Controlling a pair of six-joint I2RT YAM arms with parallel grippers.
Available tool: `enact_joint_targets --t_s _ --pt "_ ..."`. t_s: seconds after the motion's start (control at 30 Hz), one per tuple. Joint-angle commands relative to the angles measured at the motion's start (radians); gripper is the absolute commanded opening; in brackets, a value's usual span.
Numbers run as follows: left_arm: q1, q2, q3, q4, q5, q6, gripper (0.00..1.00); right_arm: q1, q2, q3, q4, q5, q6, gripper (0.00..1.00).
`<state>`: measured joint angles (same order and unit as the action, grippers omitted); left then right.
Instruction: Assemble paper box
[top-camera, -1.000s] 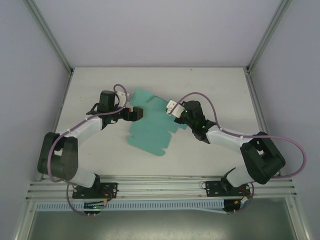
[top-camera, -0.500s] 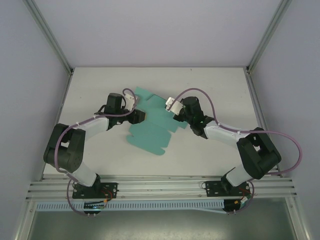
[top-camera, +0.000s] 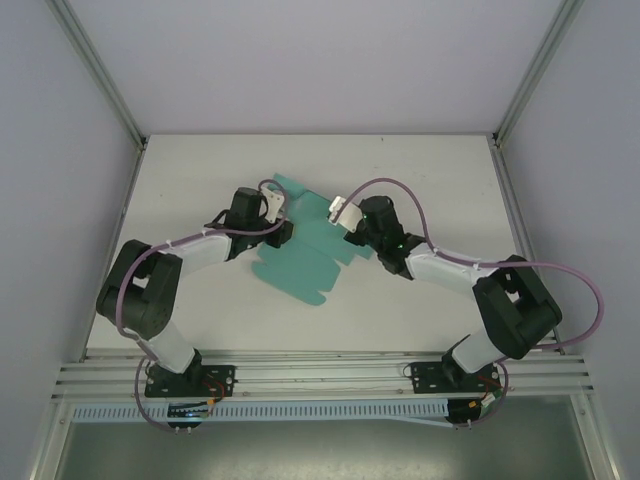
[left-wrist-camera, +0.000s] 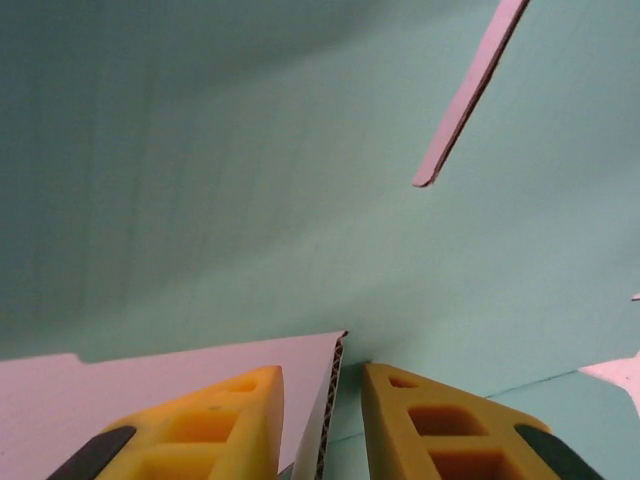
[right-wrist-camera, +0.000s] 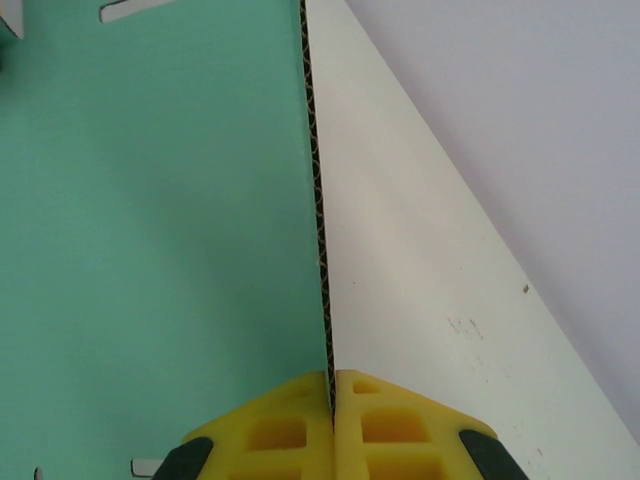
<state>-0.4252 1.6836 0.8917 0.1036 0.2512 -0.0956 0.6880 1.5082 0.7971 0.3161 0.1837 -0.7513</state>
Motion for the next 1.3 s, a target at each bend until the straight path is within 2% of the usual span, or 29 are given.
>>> enact_joint_targets --t_s 0.0,0.13,0.27,0.33,0.47,0.63,0.7,0.83,1.0,1.07,1.27 --pt "-0.030 0.021 0.064 -0.032 -0.065 -0.032 0.28 0.071 -0.018 0.011 0.012 -0.005 0.002 0.00" --pt "-0.071 0.049 0.073 -0.035 -0.074 -0.017 0.32 0.077 -0.006 0.001 0.037 0.041 0.021 0.00" --pt "-0.083 0.057 0.090 -0.064 -0.091 -0.046 0.27 0.077 -0.010 -0.004 0.051 0.062 0.041 0.00" --pt "-0.084 0.059 0.102 -0.092 -0.090 -0.067 0.31 0.079 -0.010 -0.003 0.047 0.074 0.037 0.00" --pt "-0.087 0.031 0.072 -0.100 -0.075 -0.094 0.31 0.078 -0.001 -0.004 0.052 0.116 0.023 0.00" --pt "-0.087 -0.053 0.032 -0.150 -0.172 -0.103 0.44 0.059 -0.003 -0.010 0.045 0.129 -0.003 0.00" --pt "-0.087 -0.074 0.021 -0.169 -0.200 -0.104 0.45 0.048 -0.010 -0.010 0.032 0.109 0.004 0.00" --pt "-0.087 -0.088 0.015 -0.180 -0.197 -0.094 0.39 0.044 -0.014 -0.004 0.007 0.089 0.004 0.00" --pt "-0.087 -0.086 0.031 -0.215 -0.223 -0.083 0.43 0.039 -0.002 0.007 -0.012 0.111 -0.016 0.00" --pt "-0.087 -0.099 0.026 -0.228 -0.218 -0.066 0.50 0.031 -0.003 0.008 -0.022 0.110 -0.017 0.00" --pt "-0.086 -0.129 0.009 -0.227 -0.247 -0.072 0.38 0.018 -0.015 0.003 -0.043 0.071 -0.021 0.00"
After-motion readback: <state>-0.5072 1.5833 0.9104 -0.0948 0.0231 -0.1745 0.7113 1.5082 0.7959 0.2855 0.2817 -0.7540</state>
